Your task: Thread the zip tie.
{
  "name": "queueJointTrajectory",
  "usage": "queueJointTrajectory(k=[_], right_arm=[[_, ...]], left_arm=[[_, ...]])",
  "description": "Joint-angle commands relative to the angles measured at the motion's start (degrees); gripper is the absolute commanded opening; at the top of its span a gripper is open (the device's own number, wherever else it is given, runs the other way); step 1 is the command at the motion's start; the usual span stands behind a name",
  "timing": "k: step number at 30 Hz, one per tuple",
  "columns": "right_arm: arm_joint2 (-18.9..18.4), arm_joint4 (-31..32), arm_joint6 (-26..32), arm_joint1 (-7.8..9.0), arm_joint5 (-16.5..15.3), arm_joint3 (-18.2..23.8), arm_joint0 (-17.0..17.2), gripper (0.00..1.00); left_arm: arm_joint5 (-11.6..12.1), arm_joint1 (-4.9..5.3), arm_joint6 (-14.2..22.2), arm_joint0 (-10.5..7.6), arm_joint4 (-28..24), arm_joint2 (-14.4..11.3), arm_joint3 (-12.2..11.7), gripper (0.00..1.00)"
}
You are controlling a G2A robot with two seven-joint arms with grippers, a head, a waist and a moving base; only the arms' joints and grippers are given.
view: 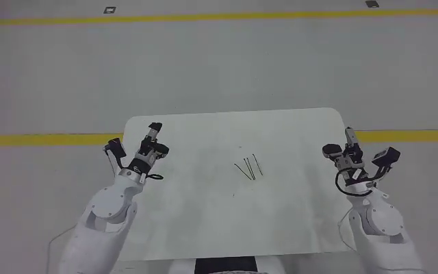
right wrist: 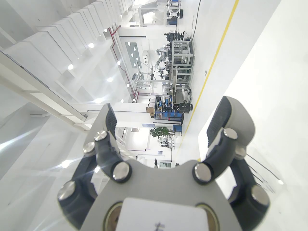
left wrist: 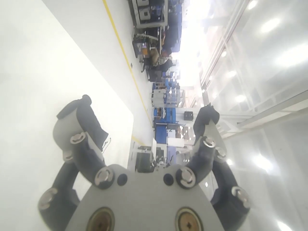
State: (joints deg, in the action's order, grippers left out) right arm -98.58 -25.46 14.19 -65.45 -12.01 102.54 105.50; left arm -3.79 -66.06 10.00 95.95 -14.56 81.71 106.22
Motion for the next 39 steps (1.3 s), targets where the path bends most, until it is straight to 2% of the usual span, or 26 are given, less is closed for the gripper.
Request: queueJointTrajectory(k=[1,8,10,15,18,20,33,34,35,36,38,39], right_arm=[[-1.1,-0.7,1.7,0.04,-1.1,-0.6,0.9,1.00],[-1.1,-0.7,1.7,0.04,-1.1,-0.6,0.9,1.00],[-1.0,-0.8,2.0,0.03,-0.9,-0.9,0.9,1.00],[-3.4,-4.3,7.4,0.15,-1.9,-4.8,1.4,1.00],[-5.2,-6.4,10.0,0.23,-2.5,-6.6,1.7,1.00],[-6.0,-9.0,10.0,0.13,-1.9,-7.6,1.7,1.00],[-6.5,-9.9,9.7,0.09,-1.9,-8.0,1.6,1.00],[-6.5,-9.9,9.7,0.09,-1.9,-8.0,1.6,1.00],[-6.5,-9.9,9.7,0.09,-1.9,-8.0,1.6,1.00],[-6.5,-9.9,9.7,0.09,-1.9,-8.0,1.6,1.00],[-6.5,-9.9,9.7,0.09,-1.9,-8.0,1.6,1.00],[-6.5,-9.9,9.7,0.09,-1.9,-8.0,1.6,1.00]], left_arm=[[-0.3,0.03,0.4,0.01,0.3,-0.3,0.1,1.00],[-0.3,0.03,0.4,0.01,0.3,-0.3,0.1,1.00],[-0.5,0.16,1.2,-0.18,2.6,-0.6,0.2,1.00],[-2.5,0.50,7.4,-2.16,11.0,-4.7,0.6,1.00],[-4.7,0.46,8.7,-3.59,15.3,-7.7,0.5,1.00],[-4.6,0.29,9.5,-4.36,15.7,-9.6,1.3,1.00],[-4.6,0.29,9.5,-4.36,15.7,-9.6,1.3,1.00],[-6.1,0.37,11.5,-4.61,17.5,-10.8,1.7,1.00],[-12.5,0.44,16.9,-7.67,22.6,-14.1,4.0,1.00],[-15.0,0.27,18.6,-9.57,22.6,-15.5,4.6,1.00],[-15.7,0.01,21.8,-12.64,23.8,-18.0,2.8,1.00],[-15.7,-0.29,23.4,-14.87,24.9,-19.9,2.0,1.00]])
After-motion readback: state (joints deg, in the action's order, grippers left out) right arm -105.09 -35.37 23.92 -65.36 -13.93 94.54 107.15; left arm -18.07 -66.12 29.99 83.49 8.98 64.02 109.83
